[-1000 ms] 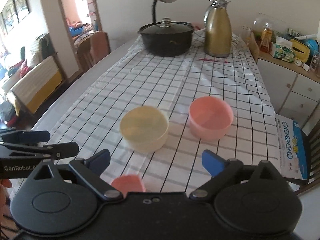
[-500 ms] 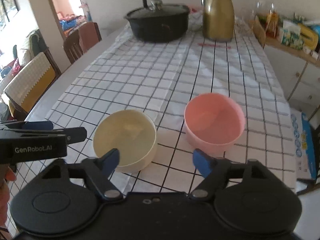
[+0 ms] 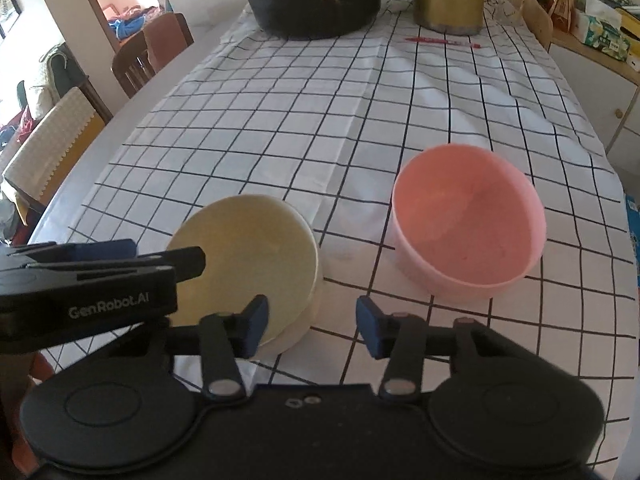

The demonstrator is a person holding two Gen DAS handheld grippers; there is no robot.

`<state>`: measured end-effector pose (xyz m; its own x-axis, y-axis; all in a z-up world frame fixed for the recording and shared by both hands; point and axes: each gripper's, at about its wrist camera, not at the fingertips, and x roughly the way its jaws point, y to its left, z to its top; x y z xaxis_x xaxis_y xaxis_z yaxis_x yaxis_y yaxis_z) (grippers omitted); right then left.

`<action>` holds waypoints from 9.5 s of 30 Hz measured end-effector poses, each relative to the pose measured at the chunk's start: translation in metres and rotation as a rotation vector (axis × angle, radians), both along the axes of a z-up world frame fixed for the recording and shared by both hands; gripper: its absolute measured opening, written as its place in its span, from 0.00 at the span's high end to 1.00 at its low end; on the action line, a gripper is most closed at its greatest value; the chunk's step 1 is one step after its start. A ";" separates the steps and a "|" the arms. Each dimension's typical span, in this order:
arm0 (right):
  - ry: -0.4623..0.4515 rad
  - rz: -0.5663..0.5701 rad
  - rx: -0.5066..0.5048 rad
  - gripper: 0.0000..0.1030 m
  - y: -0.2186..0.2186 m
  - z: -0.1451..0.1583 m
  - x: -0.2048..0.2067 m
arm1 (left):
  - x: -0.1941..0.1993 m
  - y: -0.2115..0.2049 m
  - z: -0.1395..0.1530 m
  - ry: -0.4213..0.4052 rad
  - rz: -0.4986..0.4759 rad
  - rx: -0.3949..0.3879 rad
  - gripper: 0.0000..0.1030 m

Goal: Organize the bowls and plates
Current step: 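Reach both grippers to the cream bowl rim and close on it, then lift the cream bowl with both grippers and carry it toward the bear-shaped plate, then lower the cream bowl onto the stack and open both grippers, then reach both grippers to the pink bowl rim and close on it, then lift the pink bowl with both grippers and carry it toward the stacked dishes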

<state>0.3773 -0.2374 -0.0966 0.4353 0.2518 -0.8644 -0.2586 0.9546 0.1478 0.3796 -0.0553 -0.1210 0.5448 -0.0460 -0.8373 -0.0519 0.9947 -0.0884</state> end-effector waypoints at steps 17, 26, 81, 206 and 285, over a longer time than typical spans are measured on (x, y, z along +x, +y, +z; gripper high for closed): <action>0.029 -0.025 0.005 0.89 0.005 -0.001 0.005 | 0.000 -0.011 -0.005 0.026 -0.070 0.024 0.86; 0.017 -0.019 -0.020 0.90 -0.001 0.011 -0.008 | -0.014 -0.019 0.009 0.017 -0.104 0.024 0.86; 0.161 -0.249 -0.075 0.92 -0.123 0.019 -0.256 | -0.246 -0.133 0.007 0.202 -0.525 -0.044 0.86; 0.061 -0.203 -0.029 0.96 -0.128 0.028 0.031 | 0.030 -0.133 0.014 0.071 -0.143 -0.062 0.93; 0.105 -0.357 0.001 0.95 -0.124 0.057 -0.283 | -0.248 -0.136 0.042 0.141 -0.423 -0.020 0.93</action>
